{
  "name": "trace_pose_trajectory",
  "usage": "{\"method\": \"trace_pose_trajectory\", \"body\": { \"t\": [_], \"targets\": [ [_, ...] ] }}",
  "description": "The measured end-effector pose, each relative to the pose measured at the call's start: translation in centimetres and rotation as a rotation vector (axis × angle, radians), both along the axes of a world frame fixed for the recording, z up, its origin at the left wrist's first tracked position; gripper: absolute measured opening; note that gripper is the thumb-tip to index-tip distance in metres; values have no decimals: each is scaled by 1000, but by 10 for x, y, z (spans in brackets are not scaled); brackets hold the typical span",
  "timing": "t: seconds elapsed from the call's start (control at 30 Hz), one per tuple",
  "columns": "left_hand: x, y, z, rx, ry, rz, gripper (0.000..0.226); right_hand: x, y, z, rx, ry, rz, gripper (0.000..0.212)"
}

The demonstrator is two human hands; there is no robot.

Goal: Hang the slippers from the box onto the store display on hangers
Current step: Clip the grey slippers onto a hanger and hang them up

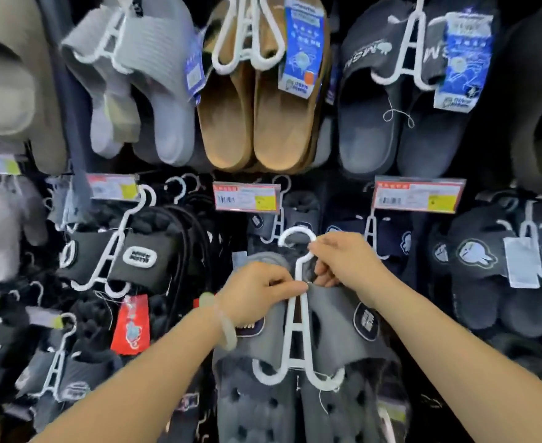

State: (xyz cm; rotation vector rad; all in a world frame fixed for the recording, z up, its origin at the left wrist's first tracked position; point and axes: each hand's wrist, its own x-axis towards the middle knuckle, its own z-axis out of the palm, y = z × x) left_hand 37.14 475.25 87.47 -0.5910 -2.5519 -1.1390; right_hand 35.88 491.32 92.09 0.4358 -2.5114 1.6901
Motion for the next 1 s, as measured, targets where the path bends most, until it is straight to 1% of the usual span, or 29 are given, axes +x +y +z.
{"method": "trace_pose_trajectory", "body": {
  "t": [0.07, 0.17, 0.23, 0.33, 0.37, 0.43, 0.53, 0.6, 0.63, 0.7, 0.73, 0.77, 0.83, 0.87, 0.97, 1.0],
  "targets": [
    [-27, -13, 19, 6, -10, -11, 42, -26, -16, 15, -17, 17, -43, 16],
    [-60, -23, 37, -57, 41, -8, 41, -56, -31, 28, -47, 45, -121, 22],
    [-77, -28, 44, -145, 89, 26, 39, -69, -39, 33, -83, 55, -151, 22],
    [-93, -36, 46, -354, 213, 136, 41, -82, -50, 37, -111, 58, -135, 18],
    [-98, -40, 44, -366, 250, 165, 41, -86, -55, 37, -98, 58, -117, 15],
    [-106, -54, 35, -310, 277, 201, 42, -91, -68, 37, -55, 51, -84, 13],
    [-114, -75, 18, -247, 325, 223, 39, -96, -84, 36, -11, 7, -45, 22],
    [-118, -81, 12, -246, 310, 210, 36, -99, -89, 33, 39, 27, -25, 26],
    [-120, -82, 10, -251, 292, 200, 37, -101, -90, 31, 77, 53, -24, 27],
    [-124, -82, 11, -259, 276, 176, 46, -102, -88, 27, 101, 78, -55, 34],
    [-126, -81, 12, -288, 278, 171, 51, -103, -86, 26, 103, 84, -71, 37],
    [-127, -79, 13, -326, 274, 171, 51, -104, -84, 25, 111, 88, -76, 38],
    [-128, -77, 15, -359, 258, 169, 43, -103, -81, 23, 137, 94, -66, 35],
    [-128, -76, 15, -346, 249, 160, 43, -104, -80, 21, 152, 104, -64, 31],
    [-130, -74, 15, -346, 239, 142, 50, -106, -77, 15, 216, 193, -69, 12],
    [-130, -73, 15, -364, 236, 144, 51, -106, -75, 14, 269, 244, -76, 13]
  ]
}}
